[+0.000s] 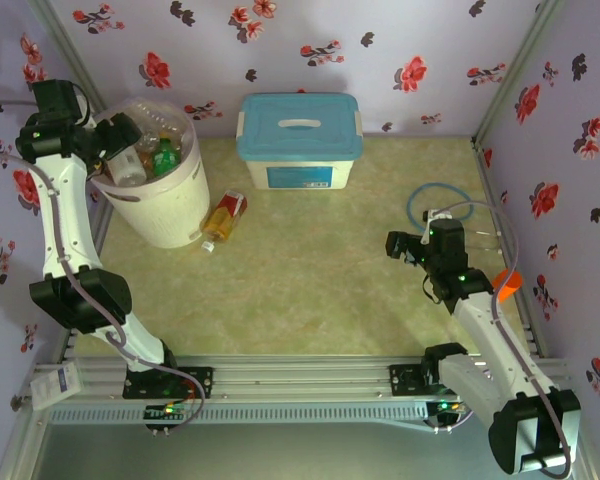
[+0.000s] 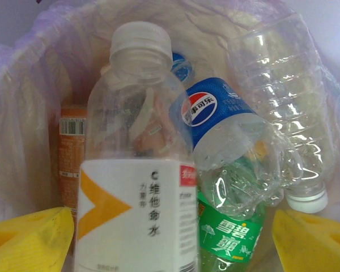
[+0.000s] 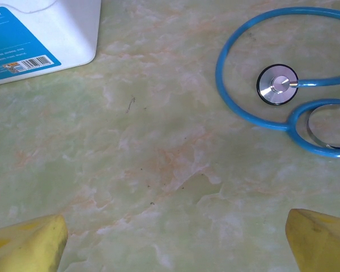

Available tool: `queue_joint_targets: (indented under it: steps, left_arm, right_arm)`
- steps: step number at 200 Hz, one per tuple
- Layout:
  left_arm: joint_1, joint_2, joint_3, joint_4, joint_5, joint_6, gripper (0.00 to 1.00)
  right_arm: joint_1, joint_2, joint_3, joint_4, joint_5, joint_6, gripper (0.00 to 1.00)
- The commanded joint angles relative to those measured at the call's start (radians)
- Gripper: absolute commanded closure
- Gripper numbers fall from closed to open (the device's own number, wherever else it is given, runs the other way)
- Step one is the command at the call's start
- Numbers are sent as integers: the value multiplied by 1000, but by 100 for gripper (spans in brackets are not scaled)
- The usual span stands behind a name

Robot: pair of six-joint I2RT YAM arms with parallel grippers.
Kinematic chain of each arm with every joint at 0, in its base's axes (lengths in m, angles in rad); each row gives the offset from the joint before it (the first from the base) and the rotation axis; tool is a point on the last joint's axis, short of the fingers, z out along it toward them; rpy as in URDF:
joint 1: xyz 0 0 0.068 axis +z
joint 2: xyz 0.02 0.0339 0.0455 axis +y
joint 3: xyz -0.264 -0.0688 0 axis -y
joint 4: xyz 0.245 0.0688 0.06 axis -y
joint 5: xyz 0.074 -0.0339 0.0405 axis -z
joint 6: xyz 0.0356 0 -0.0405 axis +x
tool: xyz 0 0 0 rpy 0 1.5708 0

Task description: Put the plastic bottles in the bin

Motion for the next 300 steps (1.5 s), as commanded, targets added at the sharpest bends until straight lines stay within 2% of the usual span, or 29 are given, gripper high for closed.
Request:
queue_joint_targets:
  steps: [1, 13, 45, 86, 132, 159, 187, 207, 228, 261, 282, 300]
  left_arm:
    - [5, -24, 60, -26, -75, 59, 8]
    - [6, -26, 81, -30, -123, 76, 10]
    - [-11, -35, 70, -14, -126, 82, 35]
    - [-37, -44, -68, 31, -127, 104, 44]
    - [-33, -48, -114, 37, -170, 123, 45]
    - [-29, -61, -47, 17, -207, 137, 44]
    - [-33, -93, 45, 4, -225, 159, 38]
    - [-73, -133, 78, 3, -234, 179, 35]
    - [-226, -172, 81, -9, -343, 245, 31]
    - [-600, -221, 85, 1, -611, 376, 27]
    - [-831, -201, 88, 5, -828, 484, 25]
    - [-990, -126, 105, -59, -1031, 557, 15]
  right_arm:
    - [-8, -5, -8, 14, 18, -8, 1]
    - [-8, -6, -7, 12, 20, -8, 1]
    - [-7, 3, -8, 24, 15, 1, 1]
    - [-8, 2, -9, 25, 9, 6, 1]
    - [-7, -7, -7, 12, 14, 1, 1]
    - [-7, -8, -8, 13, 17, 1, 1]
    - [-8, -5, -8, 15, 17, 0, 1]
    - [-7, -2, -6, 19, 17, 1, 1]
    - [-7, 2, -6, 26, 13, 8, 1]
    - [-8, -3, 22, -6, 12, 0, 1]
    - [-8, -17, 26, -13, 23, -2, 1]
    - [-8, -18, 25, -10, 18, 9, 1]
